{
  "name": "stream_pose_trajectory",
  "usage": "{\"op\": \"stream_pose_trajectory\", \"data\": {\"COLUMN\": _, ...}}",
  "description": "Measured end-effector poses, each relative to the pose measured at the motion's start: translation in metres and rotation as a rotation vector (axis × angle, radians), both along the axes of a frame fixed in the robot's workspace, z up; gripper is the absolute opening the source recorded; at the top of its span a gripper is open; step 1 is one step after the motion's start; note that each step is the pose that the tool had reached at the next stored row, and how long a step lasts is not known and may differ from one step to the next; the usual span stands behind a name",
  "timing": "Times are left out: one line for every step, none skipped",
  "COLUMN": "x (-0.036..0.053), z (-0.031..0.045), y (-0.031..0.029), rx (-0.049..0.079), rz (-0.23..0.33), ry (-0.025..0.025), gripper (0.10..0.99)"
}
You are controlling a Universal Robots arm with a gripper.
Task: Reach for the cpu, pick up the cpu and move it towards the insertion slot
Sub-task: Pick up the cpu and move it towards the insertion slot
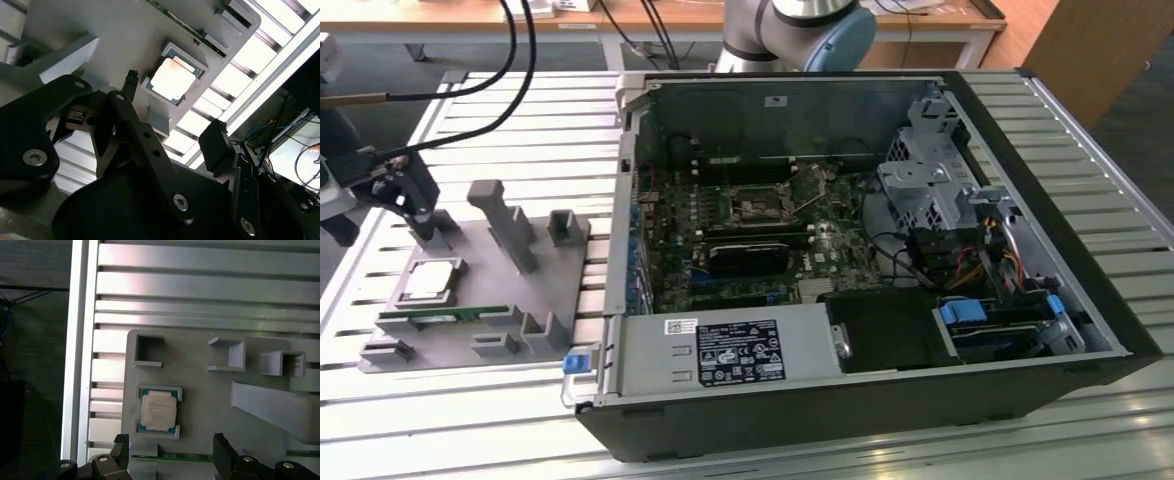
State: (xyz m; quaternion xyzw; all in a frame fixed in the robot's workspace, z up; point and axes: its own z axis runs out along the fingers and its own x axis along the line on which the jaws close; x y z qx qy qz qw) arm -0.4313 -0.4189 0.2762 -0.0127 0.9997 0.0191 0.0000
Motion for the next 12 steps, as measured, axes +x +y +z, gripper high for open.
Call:
{"op": "stream_pose_trajectory", "data": {"x": -0.0001, "z": -0.0019, "y": 0.0000, "rx": 0.000, "rz": 0.000, "ry": 0.0002, "gripper": 0.765}}
{"op": "stream_pose_trajectory", "data": {"x": -0.0002, "z": -0.0037, "y": -0.0001, "rx": 0.000, "rz": 0.000, "ry": 0.0002, "gripper": 0.765}}
{"op": "stream_pose_trajectory", "data": {"x": -0.0003, "z": -0.0055, "y": -0.0002, "rx": 0.000, "rz": 0.000, "ry": 0.0001, "gripper": 0.765}}
{"op": "stream_pose_trajectory", "data": {"x": -0.0004, "z": -0.0073, "y": -0.0003, "rx": 0.000, "rz": 0.000, "ry": 0.0001, "gripper": 0.765}}
{"op": "stream_pose_trajectory", "data": {"x": -0.0005, "z": -0.0091, "y": -0.0003, "rx": 0.000, "rz": 0.000, "ry": 0.0002, "gripper": 0.765}}
{"op": "stream_pose_trajectory", "data": {"x": -0.0007, "z": -0.0108, "y": -0.0004, "rx": 0.000, "rz": 0.000, "ry": 0.0003, "gripper": 0.765}}
{"op": "stream_pose_trajectory", "data": {"x": -0.0008, "z": -0.0128, "y": -0.0005, "rx": 0.000, "rz": 0.000, "ry": 0.0002, "gripper": 0.765}}
{"op": "stream_pose_trajectory", "data": {"x": -0.0009, "z": -0.0146, "y": -0.0006, "rx": 0.000, "rz": 0.000, "ry": 0.0002, "gripper": 0.765}}
{"op": "stream_pose_trajectory", "data": {"x": -0.0011, "z": -0.0164, "y": -0.0007, "rx": 0.000, "rz": 0.000, "ry": 0.0002, "gripper": 0.765}}
{"op": "stream_pose_trajectory", "data": {"x": -0.0012, "z": -0.0182, "y": -0.0008, "rx": 0.000, "rz": 0.000, "ry": 0.0002, "gripper": 0.765}}
{"op": "stream_pose_trajectory", "data": {"x": -0.0014, "z": -0.0200, "y": -0.0009, "rx": 0.000, "rz": 0.000, "ry": 0.0002, "gripper": 0.765}}
{"op": "stream_pose_trajectory", "data": {"x": -0.0015, "z": -0.0219, "y": -0.0010, "rx": 0.000, "rz": 0.000, "ry": 0.0001, "gripper": 0.765}}
